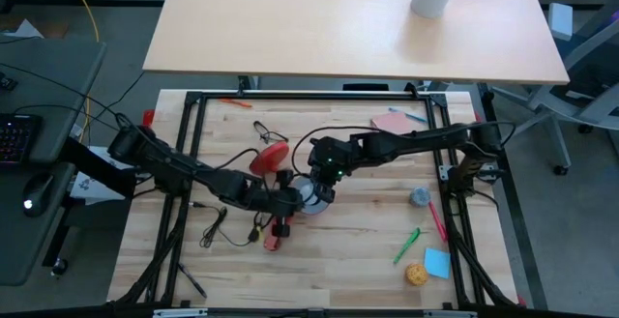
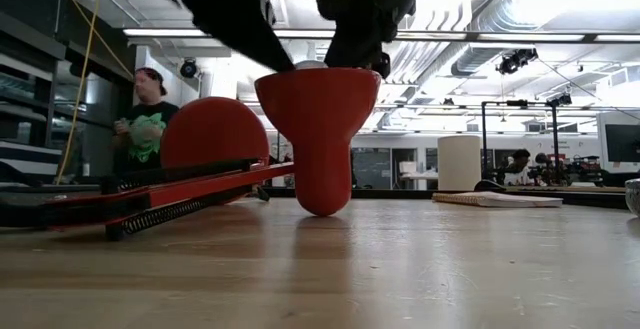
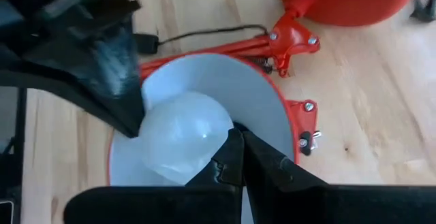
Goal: Screw lightbulb
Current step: Insert the lightbulb into the lamp
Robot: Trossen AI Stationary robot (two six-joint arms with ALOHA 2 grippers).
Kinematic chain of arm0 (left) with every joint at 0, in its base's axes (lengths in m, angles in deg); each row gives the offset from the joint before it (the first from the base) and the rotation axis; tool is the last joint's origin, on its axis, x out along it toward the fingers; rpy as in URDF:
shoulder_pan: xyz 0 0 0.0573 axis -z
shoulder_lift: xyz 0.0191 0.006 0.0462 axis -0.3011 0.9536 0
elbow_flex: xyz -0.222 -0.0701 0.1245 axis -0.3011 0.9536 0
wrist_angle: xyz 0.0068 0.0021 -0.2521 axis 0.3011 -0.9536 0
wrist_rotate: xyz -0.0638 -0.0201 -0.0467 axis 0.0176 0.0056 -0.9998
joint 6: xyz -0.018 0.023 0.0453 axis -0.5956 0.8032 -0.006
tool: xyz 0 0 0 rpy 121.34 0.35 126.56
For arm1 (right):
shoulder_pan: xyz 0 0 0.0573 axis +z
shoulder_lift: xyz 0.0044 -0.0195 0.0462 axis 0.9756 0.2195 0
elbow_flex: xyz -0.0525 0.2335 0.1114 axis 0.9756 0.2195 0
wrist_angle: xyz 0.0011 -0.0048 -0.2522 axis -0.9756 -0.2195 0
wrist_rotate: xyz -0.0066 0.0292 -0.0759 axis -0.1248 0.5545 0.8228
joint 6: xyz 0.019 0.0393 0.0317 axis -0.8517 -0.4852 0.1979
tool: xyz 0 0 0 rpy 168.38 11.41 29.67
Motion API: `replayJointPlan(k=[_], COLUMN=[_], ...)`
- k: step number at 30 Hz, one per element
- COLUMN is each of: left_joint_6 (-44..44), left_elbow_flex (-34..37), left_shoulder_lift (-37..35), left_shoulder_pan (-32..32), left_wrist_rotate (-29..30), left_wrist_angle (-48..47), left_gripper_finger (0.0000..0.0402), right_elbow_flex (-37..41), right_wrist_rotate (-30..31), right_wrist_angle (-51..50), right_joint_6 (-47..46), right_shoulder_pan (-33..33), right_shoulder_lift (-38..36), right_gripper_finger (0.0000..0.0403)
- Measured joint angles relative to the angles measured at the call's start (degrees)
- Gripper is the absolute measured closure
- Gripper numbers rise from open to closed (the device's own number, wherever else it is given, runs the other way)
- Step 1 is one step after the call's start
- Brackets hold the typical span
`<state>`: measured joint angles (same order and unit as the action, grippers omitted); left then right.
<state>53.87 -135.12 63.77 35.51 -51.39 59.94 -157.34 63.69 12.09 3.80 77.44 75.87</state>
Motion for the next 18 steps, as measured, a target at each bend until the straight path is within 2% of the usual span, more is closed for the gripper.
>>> replayJointPlan(k=[10, 18], left_joint_6=[-1.0, -0.5], left_elbow_flex=[-1.0, -1.0], left_shoulder_lift=[2.3, 2.4], left_shoulder_pan=[-0.2, -1.9], left_wrist_rotate=[2.3, 3.6], left_wrist_angle=[0.2, -0.1], left_gripper_finger=[0.0401, 0.0401], right_elbow_flex=[-0.1, -0.1], right_wrist_rotate=[-0.2, 5.0], right_wrist_angle=[-0.3, -2.2], right_joint_6=[-0.5, -3.6], right_shoulder_pan=[0.8, 3.9], right_shoulder_lift=[0.3, 0.2], right_gripper_finger=[0.0403, 0.0403])
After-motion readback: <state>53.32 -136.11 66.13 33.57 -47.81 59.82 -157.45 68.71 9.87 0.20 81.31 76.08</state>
